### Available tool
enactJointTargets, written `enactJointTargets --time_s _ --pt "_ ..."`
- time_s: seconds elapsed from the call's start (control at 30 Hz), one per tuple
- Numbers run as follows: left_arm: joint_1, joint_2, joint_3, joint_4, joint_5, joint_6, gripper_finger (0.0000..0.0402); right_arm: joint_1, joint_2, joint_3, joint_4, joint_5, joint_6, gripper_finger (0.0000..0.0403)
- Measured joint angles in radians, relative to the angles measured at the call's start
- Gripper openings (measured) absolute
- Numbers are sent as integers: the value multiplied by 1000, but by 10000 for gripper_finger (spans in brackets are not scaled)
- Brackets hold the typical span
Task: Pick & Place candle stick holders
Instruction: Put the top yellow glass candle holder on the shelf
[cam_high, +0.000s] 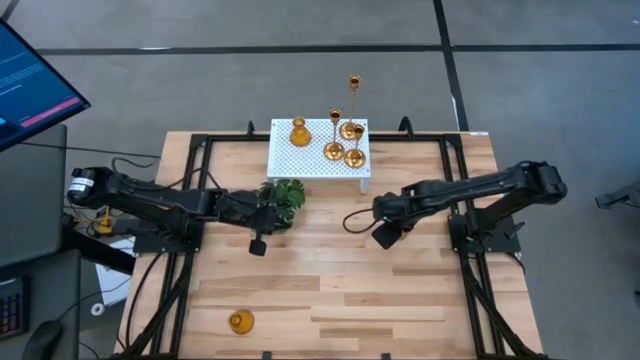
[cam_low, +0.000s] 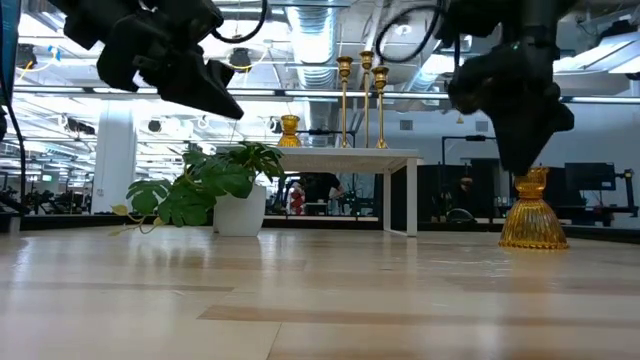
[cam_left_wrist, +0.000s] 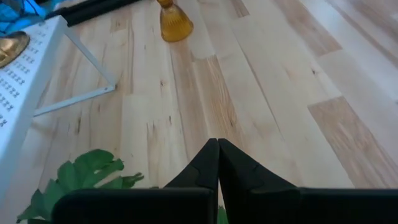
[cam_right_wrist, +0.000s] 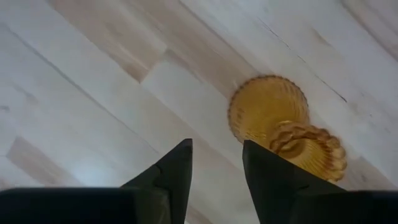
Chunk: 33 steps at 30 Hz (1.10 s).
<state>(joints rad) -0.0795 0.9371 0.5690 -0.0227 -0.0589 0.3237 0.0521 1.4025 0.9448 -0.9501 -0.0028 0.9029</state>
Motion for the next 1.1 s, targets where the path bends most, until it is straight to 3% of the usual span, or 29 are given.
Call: enactJointTargets --time_s 0.33,1.1 --pt "0 0 -20 9 0 -26 7 1 22 16 10 -102 19 119" --pt "0 0 -21 31 0 -26 6 -1 10 85 -176 2 10 98"
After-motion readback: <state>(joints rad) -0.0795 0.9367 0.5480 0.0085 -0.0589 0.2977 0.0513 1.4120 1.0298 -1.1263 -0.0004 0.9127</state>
